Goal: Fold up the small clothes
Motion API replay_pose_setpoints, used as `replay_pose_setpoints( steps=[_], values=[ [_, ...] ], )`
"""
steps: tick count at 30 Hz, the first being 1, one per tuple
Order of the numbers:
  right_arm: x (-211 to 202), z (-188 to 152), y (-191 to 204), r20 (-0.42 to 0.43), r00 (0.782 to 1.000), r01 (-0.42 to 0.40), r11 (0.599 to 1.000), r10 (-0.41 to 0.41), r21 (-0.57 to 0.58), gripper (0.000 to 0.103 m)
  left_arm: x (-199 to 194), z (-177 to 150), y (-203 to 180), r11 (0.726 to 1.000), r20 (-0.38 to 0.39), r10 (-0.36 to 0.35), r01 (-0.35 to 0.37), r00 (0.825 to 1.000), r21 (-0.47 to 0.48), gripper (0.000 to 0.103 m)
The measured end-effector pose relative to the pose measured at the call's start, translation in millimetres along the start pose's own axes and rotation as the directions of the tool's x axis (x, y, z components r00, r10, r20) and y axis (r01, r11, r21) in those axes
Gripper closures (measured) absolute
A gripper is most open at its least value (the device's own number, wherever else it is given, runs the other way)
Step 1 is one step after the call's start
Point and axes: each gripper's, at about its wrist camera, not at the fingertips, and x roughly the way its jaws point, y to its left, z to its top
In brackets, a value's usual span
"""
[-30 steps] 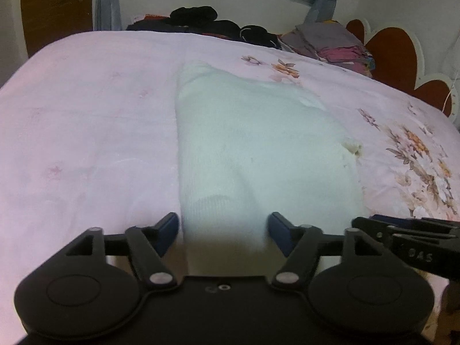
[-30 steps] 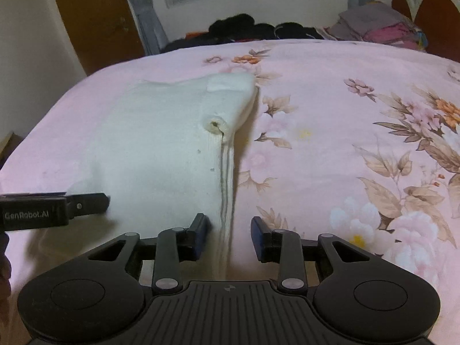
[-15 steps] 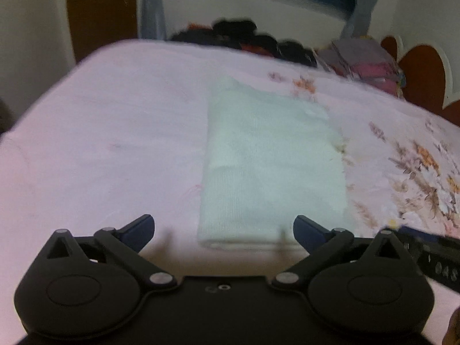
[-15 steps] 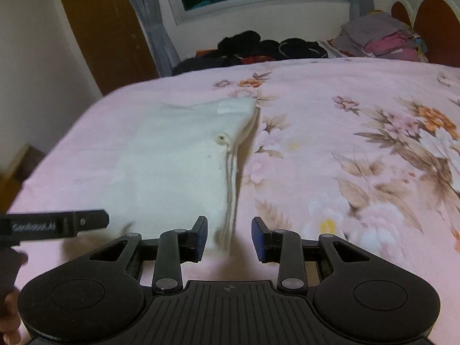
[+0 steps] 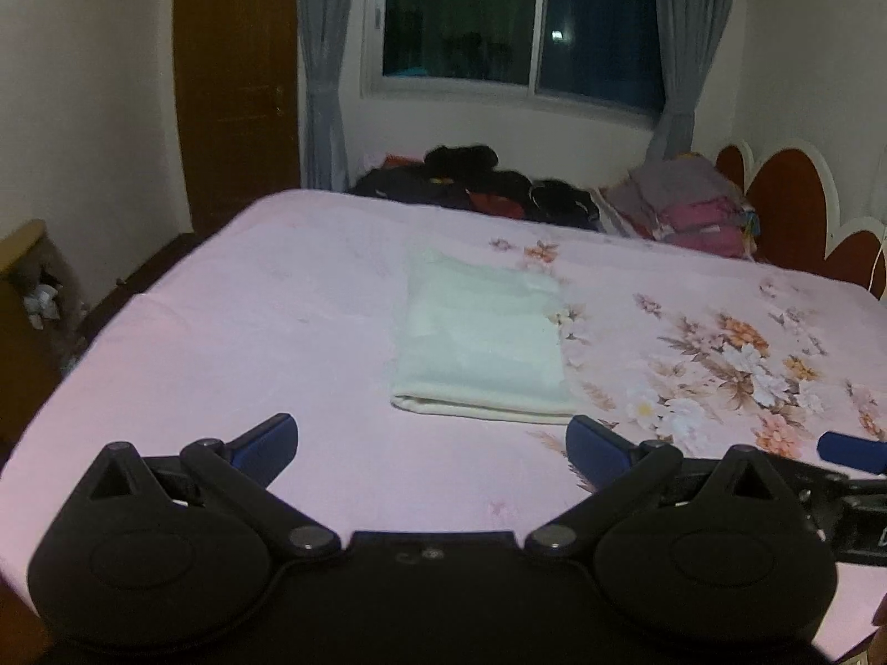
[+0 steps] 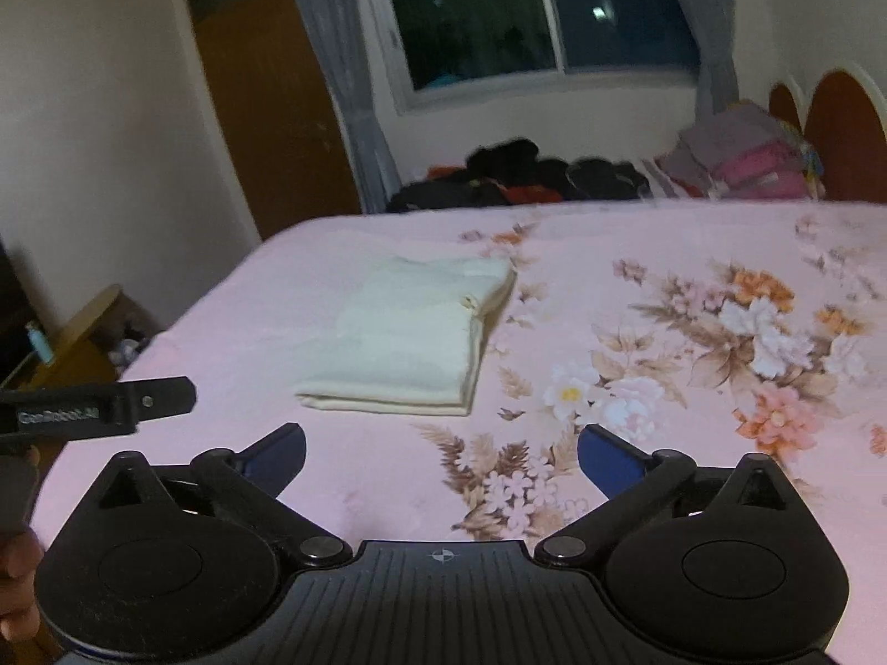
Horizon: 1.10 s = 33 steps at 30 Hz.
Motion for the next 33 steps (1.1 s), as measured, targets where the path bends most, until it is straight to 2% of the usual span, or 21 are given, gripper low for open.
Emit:
replay_pose_setpoints(
  steps=[5,8,12,16,33],
  values=[
    [-45.5,-1.9,21.2,0.056,0.998,0.016,1.000,-0.015,-0.020,0.000,-36.9,-11.5,4.9,0.999,0.030,0.026,-0.025,0.999,-0.030,0.000],
    [-67.5,-4.4,32.0,0.080,0.997,0.014,1.000,-0.011,-0.028,0.000,-51.3,-18.2,9.8,0.999,0.037,0.019,-0.017,0.999,-0.048,0.000],
    [-87.6,-10.3,45.9,0.135,0.988,0.079,0.995,-0.069,-0.067,0.000,-66.1,-23.1,10.9,0.998,0.041,0.027,-0.025,0.999,-0.049,0.000],
    [-96.7,-15.0,46.1,0.152,0.985,0.093,0.994,-0.083,-0.055,0.000,-76.2,-27.0,6.6,0.999,0.036,0.041,-0.041,0.999,-0.006,0.000],
    [-107.7,-20.8,39.5,0.146,0.985,0.097,0.994,-0.091,-0.039,0.000,-93.6,-29.2,-0.2,1.000,0.047,0.019,-0.019,0.999,0.003,0.000]
  ],
)
